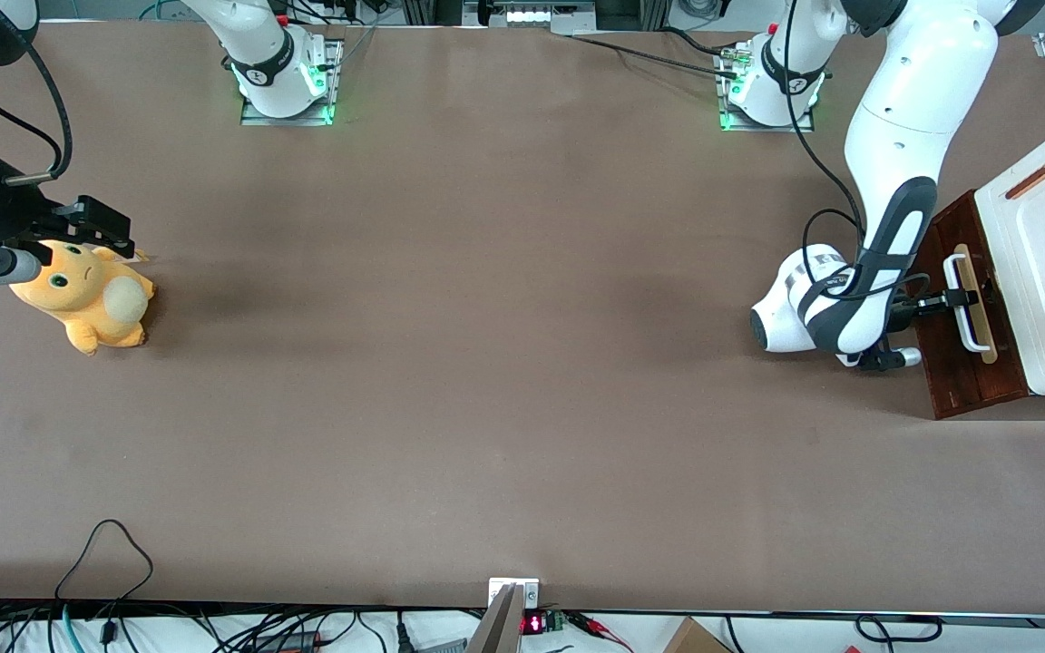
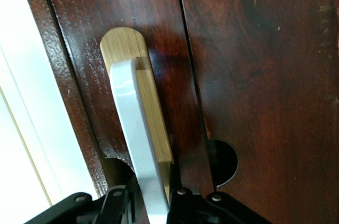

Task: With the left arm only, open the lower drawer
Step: 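Pull the gripped handle outward, sliding the drawer open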

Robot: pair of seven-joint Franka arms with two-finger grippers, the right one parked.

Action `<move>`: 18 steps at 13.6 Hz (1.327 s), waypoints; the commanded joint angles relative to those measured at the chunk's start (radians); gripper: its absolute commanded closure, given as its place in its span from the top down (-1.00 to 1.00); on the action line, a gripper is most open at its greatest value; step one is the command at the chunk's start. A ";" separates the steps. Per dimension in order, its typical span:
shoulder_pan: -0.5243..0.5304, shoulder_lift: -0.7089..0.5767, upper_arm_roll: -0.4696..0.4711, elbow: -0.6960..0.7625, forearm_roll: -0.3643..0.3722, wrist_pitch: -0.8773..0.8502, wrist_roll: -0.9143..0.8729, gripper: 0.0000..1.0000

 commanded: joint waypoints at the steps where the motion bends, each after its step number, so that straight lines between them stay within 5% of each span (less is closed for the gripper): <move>1: 0.004 -0.010 -0.002 -0.009 0.007 0.013 -0.016 -0.56; 18: -0.028 -0.008 -0.002 -0.007 -0.017 -0.002 -0.041 -0.59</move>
